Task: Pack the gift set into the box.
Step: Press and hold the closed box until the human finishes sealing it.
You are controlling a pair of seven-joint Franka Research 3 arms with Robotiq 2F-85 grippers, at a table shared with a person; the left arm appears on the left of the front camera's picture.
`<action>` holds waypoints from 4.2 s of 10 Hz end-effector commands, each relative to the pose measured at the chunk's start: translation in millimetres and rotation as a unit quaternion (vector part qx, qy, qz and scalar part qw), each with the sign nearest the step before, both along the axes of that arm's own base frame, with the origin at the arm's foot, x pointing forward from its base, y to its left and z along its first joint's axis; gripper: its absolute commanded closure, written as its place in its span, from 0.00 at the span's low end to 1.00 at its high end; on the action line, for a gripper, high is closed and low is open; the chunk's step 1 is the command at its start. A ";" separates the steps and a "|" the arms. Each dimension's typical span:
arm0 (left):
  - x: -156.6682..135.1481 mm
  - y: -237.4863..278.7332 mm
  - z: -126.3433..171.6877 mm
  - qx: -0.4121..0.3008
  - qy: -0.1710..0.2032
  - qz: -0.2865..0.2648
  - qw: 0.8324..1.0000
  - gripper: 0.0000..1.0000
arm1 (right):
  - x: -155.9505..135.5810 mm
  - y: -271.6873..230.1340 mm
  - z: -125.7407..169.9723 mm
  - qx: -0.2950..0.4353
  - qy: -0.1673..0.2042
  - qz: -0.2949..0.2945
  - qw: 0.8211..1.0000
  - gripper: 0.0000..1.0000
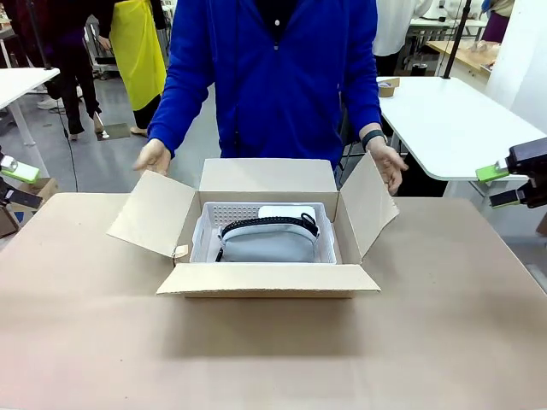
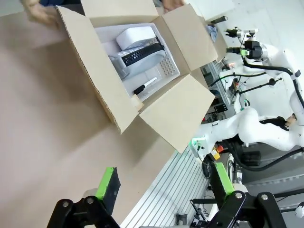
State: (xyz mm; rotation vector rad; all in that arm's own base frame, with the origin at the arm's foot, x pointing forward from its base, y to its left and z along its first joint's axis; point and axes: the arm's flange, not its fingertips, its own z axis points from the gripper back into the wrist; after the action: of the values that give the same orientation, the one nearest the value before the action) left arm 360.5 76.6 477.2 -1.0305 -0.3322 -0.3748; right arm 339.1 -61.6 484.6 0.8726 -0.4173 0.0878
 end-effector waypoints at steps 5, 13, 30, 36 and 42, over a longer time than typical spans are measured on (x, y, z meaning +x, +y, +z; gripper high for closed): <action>-1.3 0.1 -3.1 -0.011 -0.010 -0.004 1.000 0.00 | 1.7 -2.1 2.3 0.011 -0.013 0.006 1.000 0.00; -1.3 0.1 -3.1 -0.011 -0.010 -0.004 1.000 0.00 | 1.7 -2.1 2.3 0.011 -0.013 0.006 1.000 0.00; 22.3 -76.8 2.7 0.054 -0.153 -0.199 0.966 0.00 | 33.7 83.5 12.2 -0.032 -0.117 0.128 0.984 0.00; 6.4 -226.6 -63.0 -0.010 -0.519 -0.221 0.826 0.00 | 30.5 230.5 -28.8 0.140 -0.286 0.385 0.867 0.00; 24.0 -251.0 -90.4 0.022 -0.522 -0.255 0.814 0.00 | 42.6 267.3 -51.9 0.015 -0.463 0.361 0.809 0.00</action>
State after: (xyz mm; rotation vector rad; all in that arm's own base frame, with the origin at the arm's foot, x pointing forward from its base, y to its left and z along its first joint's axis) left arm 372.6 -161.0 415.4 -0.7429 -0.9506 -1.3405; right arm 359.1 195.5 460.9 0.9857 -0.8375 1.1704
